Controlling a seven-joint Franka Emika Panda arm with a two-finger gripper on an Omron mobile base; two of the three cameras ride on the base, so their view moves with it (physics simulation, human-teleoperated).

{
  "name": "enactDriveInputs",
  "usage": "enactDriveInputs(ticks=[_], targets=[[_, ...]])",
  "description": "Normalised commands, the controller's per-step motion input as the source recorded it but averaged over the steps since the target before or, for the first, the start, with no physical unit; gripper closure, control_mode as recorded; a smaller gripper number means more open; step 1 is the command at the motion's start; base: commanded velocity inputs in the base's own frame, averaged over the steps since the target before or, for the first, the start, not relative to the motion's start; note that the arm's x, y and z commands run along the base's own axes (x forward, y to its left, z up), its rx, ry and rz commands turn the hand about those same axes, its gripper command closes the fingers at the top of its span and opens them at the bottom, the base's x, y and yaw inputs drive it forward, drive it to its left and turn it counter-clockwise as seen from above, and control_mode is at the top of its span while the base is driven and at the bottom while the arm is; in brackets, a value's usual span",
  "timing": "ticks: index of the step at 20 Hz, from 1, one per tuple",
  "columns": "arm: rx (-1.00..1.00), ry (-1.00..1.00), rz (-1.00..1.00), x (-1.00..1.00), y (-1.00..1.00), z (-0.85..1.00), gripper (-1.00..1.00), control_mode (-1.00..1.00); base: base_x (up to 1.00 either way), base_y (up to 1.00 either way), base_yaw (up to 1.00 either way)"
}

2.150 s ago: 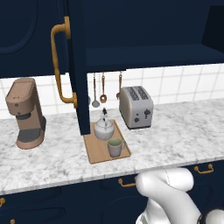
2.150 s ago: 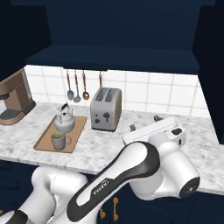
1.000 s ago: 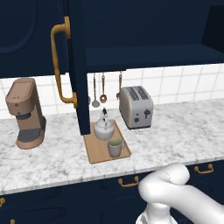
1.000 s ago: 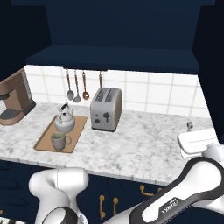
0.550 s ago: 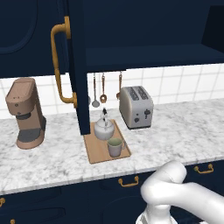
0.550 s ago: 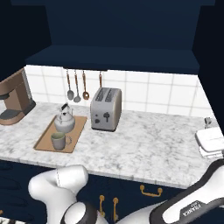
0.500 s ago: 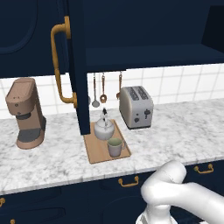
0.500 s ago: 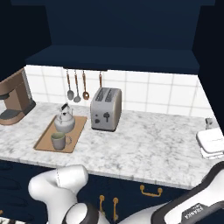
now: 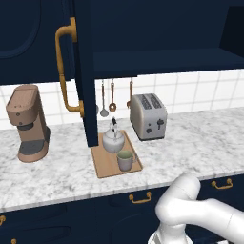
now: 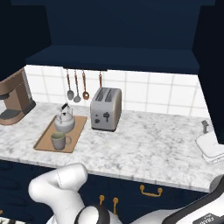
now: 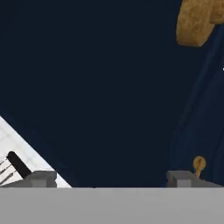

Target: Pick the kettle from the counter and place it on the tray. Then pick the mug from the cabinet and place it on the tray. Then close the cabinet doors.

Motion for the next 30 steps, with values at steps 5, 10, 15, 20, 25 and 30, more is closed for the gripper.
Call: enactDriveInputs(ticks=[5, 10, 15, 20, 25, 30], targets=[[-0.37, -0.03, 0.0, 0.01, 0.63, 0.61, -1.0, -1.0, 0.0, 0.0, 0.0], [-0.33, 0.0, -0.02, 0.08, 0.68, 0.58, -1.0, -1.0, 0.0, 0.0, 0.0], [-0.3, 0.07, -0.07, 0.2, 0.87, 0.42, -1.0, -1.0, 0.0, 0.0, 0.0], [-0.29, 0.12, -0.1, 0.29, 0.91, 0.3, -1.0, -1.0, 0.0, 0.0, 0.0], [-0.28, 0.13, -0.12, 0.37, 0.96, 0.2, -1.0, -1.0, 0.0, 0.0, 0.0], [-0.2, 0.04, -0.15, 0.54, 0.84, 0.05, -1.0, -1.0, 0.0, 0.0, 0.0]])
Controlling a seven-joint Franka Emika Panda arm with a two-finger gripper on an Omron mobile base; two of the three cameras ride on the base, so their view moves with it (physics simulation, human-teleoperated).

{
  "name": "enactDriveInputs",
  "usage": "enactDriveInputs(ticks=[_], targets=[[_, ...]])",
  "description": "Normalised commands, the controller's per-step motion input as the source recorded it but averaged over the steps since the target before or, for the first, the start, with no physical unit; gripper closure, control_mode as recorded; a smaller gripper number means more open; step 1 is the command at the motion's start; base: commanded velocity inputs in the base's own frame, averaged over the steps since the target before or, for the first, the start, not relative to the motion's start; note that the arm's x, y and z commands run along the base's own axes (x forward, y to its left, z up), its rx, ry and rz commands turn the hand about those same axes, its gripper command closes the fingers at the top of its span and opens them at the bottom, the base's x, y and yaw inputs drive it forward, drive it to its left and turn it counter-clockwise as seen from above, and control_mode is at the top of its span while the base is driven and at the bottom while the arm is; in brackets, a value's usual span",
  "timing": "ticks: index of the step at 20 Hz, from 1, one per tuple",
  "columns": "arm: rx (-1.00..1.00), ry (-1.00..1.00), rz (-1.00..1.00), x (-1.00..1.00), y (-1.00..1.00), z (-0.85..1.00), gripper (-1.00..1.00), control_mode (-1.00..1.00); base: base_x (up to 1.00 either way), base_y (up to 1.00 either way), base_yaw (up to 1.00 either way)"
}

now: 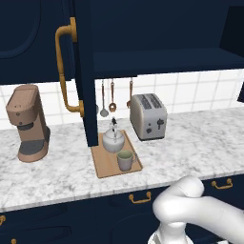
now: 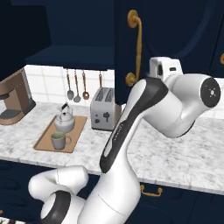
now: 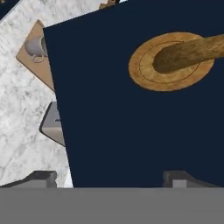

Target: Pick the kettle from the counter and place it on the tray. Then pick the mug from the cabinet and place it on the tray. Then close the cabinet doors.

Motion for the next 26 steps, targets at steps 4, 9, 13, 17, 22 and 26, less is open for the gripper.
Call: enactDriveInputs(ticks=[4, 9, 13, 17, 22, 26], targets=[[-0.12, 0.0, -0.16, 0.81, 0.46, 0.0, -1.0, -1.0, 0.0, 0.0, 0.0], [-0.08, 0.0, -0.15, 0.98, 0.23, 0.0, -1.0, -1.0, 0.0, 0.0, 0.0], [-0.04, 0.0, -0.12, 1.0, 0.01, 0.0, -1.0, -1.0, 0.0, 0.0, 0.0], [-0.04, 0.0, -0.13, 0.97, 0.01, 0.0, -1.0, -1.0, 0.0, 0.0, 0.0], [-0.05, 0.0, -0.14, 0.87, 0.0, 0.0, -1.0, -1.0, 0.0, 0.0, 0.0], [-0.03, 0.0, -0.14, 0.75, 0.0, 0.0, -1.0, -1.0, 0.0, 0.0, 0.0]])
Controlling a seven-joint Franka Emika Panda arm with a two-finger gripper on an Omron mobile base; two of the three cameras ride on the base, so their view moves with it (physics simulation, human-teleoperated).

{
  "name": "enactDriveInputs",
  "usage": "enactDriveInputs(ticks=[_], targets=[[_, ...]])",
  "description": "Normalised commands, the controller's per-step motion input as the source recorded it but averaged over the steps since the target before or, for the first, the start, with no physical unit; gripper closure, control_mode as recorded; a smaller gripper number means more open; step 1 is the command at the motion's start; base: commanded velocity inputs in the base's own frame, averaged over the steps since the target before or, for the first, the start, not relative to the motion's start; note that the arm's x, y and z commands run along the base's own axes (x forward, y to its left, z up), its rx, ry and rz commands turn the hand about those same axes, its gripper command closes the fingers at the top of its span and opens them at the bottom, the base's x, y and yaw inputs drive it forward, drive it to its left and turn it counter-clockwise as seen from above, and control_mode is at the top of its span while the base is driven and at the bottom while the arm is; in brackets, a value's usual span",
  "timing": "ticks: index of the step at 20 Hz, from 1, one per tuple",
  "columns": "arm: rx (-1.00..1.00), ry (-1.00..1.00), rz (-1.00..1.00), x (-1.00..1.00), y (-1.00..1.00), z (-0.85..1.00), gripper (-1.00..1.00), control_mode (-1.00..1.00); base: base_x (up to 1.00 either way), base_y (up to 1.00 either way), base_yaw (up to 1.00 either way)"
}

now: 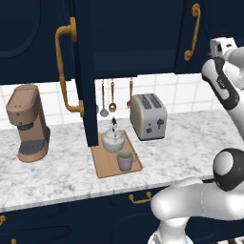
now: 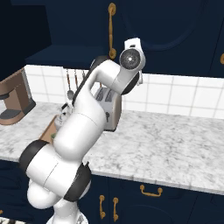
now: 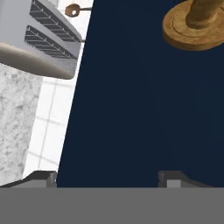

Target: Pick the kettle from the counter and place it on the tray. Then pick the mug from the cabinet and place it on the tray. Then close the cabinet doors.

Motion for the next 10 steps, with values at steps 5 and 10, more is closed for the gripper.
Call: enactDriveInputs(ticks=[5, 10], targets=[[-0.01, 0.0, -0.11, 0.68, -0.03, -0.01, -1.0, -1.0, 0.0, 0.0, 0.0], [-0.01, 0.0, -0.08, 0.61, -0.06, -0.08, -1.0, -1.0, 0.0, 0.0, 0.0]])
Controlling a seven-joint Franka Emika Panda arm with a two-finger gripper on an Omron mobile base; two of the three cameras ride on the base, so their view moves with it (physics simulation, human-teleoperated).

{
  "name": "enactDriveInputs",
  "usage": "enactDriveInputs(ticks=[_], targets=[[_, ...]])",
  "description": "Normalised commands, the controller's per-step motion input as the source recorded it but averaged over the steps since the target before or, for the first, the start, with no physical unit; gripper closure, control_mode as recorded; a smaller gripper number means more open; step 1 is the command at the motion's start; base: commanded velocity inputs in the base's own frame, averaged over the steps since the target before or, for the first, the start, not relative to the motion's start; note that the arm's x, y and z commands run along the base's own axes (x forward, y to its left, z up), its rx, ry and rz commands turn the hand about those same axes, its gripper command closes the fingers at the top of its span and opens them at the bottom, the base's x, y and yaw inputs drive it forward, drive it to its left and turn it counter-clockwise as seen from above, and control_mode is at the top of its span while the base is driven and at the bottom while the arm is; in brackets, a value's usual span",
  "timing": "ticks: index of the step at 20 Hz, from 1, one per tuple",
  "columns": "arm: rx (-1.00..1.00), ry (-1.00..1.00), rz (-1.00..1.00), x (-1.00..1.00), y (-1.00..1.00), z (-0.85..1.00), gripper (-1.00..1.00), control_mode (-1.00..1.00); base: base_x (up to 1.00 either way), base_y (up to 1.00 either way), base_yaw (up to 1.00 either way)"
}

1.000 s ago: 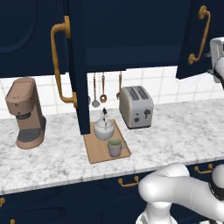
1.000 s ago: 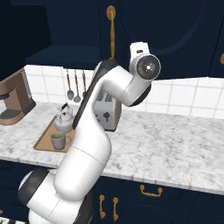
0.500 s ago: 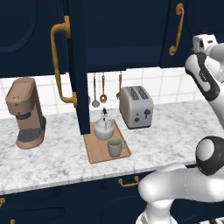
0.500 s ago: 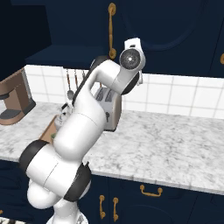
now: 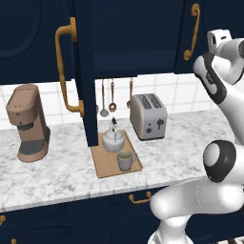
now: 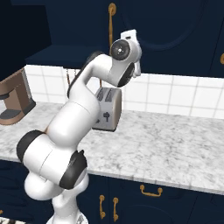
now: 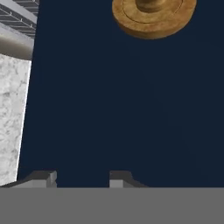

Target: Pick the kettle from the counter and place it on the tray. Then pick the mug from the cabinet and place it on the tray. Then close the cabinet doors.

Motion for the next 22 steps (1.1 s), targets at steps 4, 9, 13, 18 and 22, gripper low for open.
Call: enactDriveInputs(ticks=[4, 9, 13, 18, 22], targets=[[-0.01, 0.0, -0.06, 0.61, -0.09, -0.56, -1.0, -1.0, 0.0, 0.0, 0.0], [0.0, 0.03, -0.01, 0.32, -0.26, -0.91, -1.0, -1.0, 0.0, 0.0, 0.0], [0.0, 0.14, -0.04, -0.03, -0.29, -0.86, -1.0, -1.0, 0.0, 0.0, 0.0], [0.0, 0.17, -0.07, -0.15, -0.25, -0.85, -1.0, -1.0, 0.0, 0.0, 0.0], [0.0, 0.1, -0.05, -0.35, -0.2, -0.84, -1.0, -1.0, 0.0, 0.0, 0.0]])
